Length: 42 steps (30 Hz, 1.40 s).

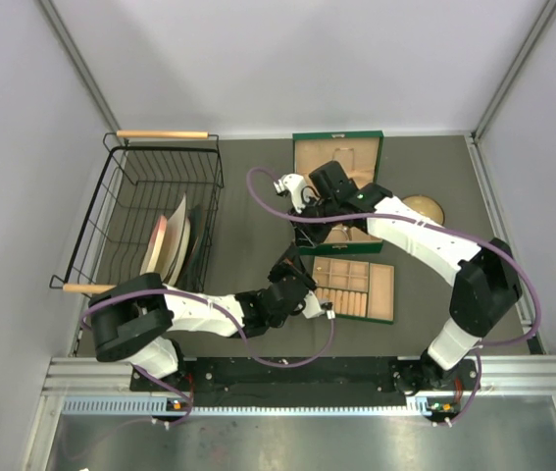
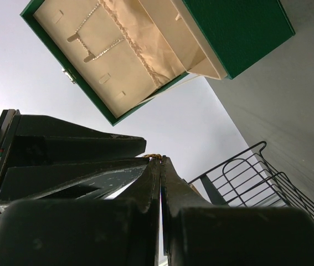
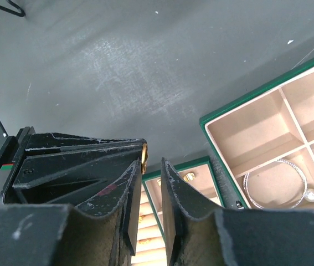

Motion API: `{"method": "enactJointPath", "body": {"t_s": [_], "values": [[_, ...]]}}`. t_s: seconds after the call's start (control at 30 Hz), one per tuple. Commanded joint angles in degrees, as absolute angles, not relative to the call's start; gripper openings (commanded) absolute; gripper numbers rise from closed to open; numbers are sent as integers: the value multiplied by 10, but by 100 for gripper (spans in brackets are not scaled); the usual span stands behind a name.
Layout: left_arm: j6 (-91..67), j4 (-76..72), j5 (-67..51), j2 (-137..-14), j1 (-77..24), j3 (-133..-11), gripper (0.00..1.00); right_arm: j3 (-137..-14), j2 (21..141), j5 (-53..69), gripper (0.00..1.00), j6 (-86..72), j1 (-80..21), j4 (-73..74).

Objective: Organize the mixed jewelry

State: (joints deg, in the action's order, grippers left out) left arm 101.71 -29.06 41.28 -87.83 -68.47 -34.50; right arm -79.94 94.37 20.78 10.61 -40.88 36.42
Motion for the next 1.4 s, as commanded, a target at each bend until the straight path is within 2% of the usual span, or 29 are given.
{"method": "enactJointPath", "body": {"t_s": [0.0,0.17,0.3,0.4,0.53,0.57,0.67,0.8,0.87,1.03,1.27,1.37], "values": [[1011,-310,415,-857,-691,-359,0,-821,951,205,18,103,-420,345],[1011,-309,416,-858,-692,-361,0,-825,952,204,11,104,-424,345],[1009,-308,418,-859,-693,-361,0,-826,950,202,1,104,-424,345],[1002,-301,423,-856,-693,-363,0,-827,940,193,0,102,-424,346],[957,-255,427,-841,-692,-381,18,-829,925,166,0,99,-421,349],[948,-244,429,-838,-691,-388,26,-830,919,165,0,98,-418,350],[906,-194,430,-828,-687,-417,34,-833,912,167,0,95,-402,360],[799,-96,425,-822,-671,-484,39,-834,896,192,0,90,-361,377],[732,27,402,-820,-659,-525,40,-824,882,199,0,91,-349,381],[510,299,278,-819,-602,-702,41,-822,837,263,0,73,-282,393],[332,498,25,-831,-500,-862,41,-834,807,384,0,48,-206,393],[262,521,-120,-841,-429,-938,42,-849,813,418,0,39,-200,391]]}}
